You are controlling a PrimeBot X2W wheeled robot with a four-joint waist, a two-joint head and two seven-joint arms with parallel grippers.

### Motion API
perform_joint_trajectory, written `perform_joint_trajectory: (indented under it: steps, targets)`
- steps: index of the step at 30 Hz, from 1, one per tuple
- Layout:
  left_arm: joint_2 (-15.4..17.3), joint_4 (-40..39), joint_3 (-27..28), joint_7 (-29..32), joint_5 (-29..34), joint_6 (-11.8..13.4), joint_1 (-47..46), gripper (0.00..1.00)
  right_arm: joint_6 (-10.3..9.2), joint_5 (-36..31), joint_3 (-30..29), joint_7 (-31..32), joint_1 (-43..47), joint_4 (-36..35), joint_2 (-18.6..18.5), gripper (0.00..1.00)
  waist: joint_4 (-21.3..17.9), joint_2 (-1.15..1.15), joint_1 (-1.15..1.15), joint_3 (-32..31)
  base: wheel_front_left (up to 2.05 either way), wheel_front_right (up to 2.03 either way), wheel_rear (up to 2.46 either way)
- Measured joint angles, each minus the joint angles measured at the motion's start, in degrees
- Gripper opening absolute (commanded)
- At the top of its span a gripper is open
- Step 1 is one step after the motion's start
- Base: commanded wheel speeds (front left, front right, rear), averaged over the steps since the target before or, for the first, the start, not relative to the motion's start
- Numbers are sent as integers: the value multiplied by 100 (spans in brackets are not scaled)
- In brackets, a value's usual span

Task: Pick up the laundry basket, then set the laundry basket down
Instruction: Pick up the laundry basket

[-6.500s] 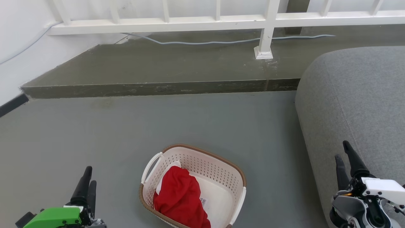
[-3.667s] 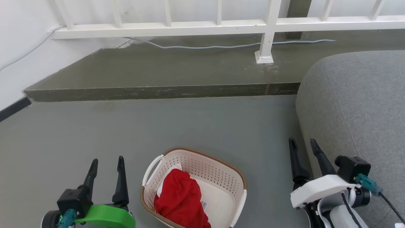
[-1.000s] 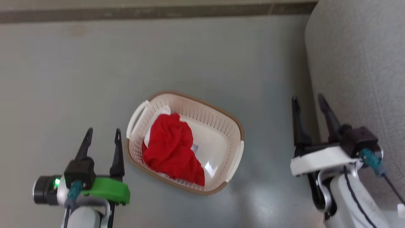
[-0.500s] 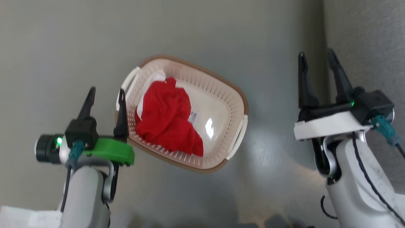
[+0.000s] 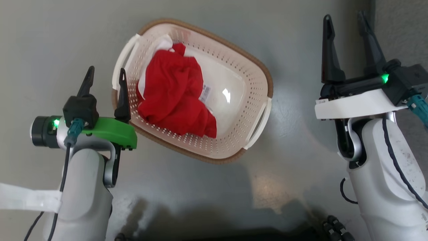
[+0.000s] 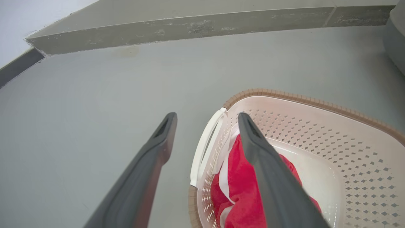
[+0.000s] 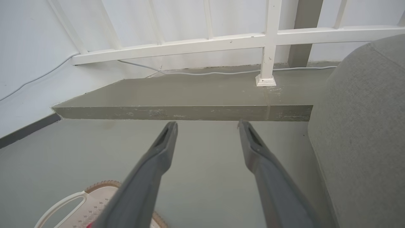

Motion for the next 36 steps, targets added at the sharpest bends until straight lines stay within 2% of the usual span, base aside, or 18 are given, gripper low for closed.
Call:
perform_joint_trajectory:
  steps: [16,36]
  targets:
    - [21,1206,160,0,-11,-133,-734,100,75,0,-15,-14,-230,-27,2,100,-82,0,0,616,0,0,0]
    - [147,2002,208,0,-9,-233,-1709,100,76,-4,-75,-15,-459,-268,5,100,-227,0,-1,1189,0,0,0]
